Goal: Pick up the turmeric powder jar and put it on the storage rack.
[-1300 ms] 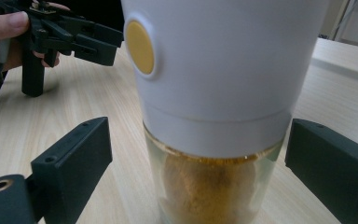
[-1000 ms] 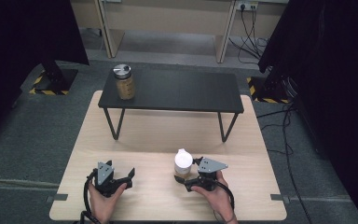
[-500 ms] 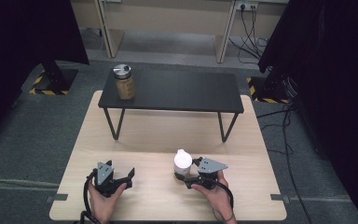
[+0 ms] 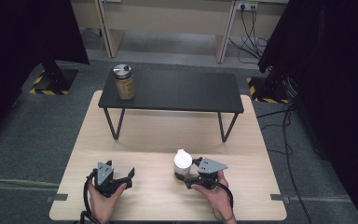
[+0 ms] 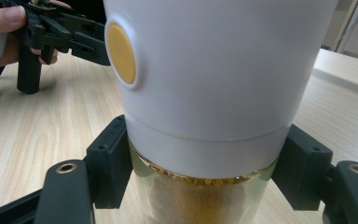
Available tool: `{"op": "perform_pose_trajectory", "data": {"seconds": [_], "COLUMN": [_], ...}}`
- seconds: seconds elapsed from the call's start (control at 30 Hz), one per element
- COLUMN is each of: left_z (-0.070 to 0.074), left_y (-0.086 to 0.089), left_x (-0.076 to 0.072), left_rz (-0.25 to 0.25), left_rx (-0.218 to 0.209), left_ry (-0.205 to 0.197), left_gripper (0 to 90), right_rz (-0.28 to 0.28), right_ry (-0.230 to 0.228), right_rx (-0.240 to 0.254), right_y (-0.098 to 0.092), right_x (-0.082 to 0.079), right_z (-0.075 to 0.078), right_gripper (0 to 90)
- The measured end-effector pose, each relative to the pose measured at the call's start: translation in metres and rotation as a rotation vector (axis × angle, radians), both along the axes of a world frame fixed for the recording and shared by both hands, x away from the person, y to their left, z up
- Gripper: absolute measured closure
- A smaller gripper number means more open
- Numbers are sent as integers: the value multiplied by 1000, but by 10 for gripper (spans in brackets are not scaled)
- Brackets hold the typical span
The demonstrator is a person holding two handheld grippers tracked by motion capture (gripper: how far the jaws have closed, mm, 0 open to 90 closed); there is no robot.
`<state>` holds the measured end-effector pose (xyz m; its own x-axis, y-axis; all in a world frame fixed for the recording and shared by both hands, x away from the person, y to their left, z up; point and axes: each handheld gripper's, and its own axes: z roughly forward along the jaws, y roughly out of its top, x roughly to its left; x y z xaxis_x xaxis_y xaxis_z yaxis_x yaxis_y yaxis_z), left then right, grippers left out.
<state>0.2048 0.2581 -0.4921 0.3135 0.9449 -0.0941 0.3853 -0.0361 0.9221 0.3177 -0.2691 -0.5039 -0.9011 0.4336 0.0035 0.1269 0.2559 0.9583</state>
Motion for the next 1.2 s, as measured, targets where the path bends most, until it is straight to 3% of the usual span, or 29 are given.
{"op": "perform_pose_trajectory", "data": {"seconds": [0.37, 0.6, 0.97, 1.2], "left_z": [0, 0, -1, -1], "left_y": [0, 0, -1, -1], "left_x": [-1, 0, -2, -2], "left_rz": [3, 2, 6, 9], "left_rx": [-1, -1, 0, -3], "left_ry": [-3, -3, -8, -9], "left_gripper": [10, 10, 10, 10], "right_rz": [-2, -31, -74, -120], "right_ry": [7, 17, -77, -99], "right_rx": [8, 43, 49, 36], "right_y": [-1, -6, -26, -39], "right_x": [0, -6, -19, -23], "right_z": [-1, 1, 52, 79], "right_gripper": [308, 308, 308, 308]}}
